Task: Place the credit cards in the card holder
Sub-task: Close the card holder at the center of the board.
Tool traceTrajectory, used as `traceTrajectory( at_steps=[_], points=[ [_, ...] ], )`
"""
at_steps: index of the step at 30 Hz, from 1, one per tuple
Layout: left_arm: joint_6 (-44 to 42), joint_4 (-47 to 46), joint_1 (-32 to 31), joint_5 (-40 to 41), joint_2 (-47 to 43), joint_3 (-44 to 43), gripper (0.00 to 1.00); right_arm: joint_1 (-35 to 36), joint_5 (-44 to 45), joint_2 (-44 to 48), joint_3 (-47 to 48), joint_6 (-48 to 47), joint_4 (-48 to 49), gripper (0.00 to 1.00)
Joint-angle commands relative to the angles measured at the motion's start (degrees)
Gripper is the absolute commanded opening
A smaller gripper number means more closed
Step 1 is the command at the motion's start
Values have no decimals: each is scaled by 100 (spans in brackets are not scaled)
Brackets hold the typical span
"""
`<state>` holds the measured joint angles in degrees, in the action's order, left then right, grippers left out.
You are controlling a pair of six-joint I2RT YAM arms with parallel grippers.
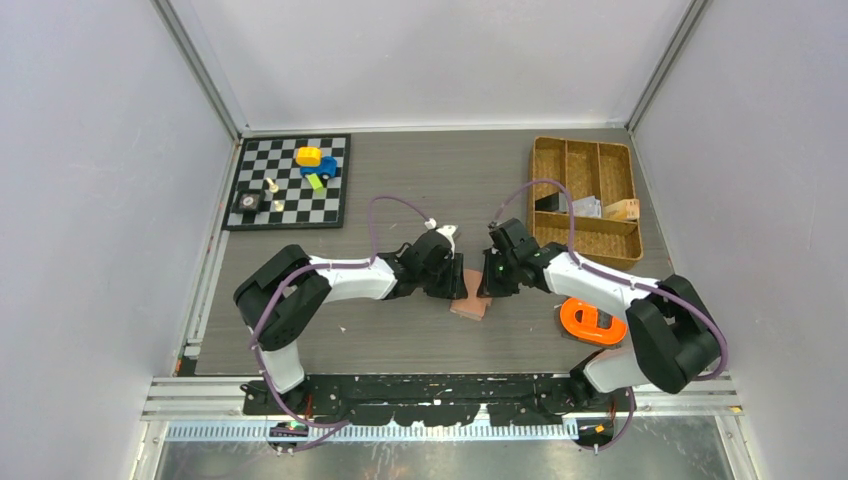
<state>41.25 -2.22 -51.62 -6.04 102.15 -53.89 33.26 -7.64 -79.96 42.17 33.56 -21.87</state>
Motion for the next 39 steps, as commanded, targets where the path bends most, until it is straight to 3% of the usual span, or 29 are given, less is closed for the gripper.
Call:
traceTrajectory(
  at_steps=[1,39],
  points=[
    [-227,754,-15,266,324,146,38,-17,-38,-115,221,69,317,0],
    [-179,723,-15,209,314,159,37,-30,43,-819,377,131,317,0]
  ],
)
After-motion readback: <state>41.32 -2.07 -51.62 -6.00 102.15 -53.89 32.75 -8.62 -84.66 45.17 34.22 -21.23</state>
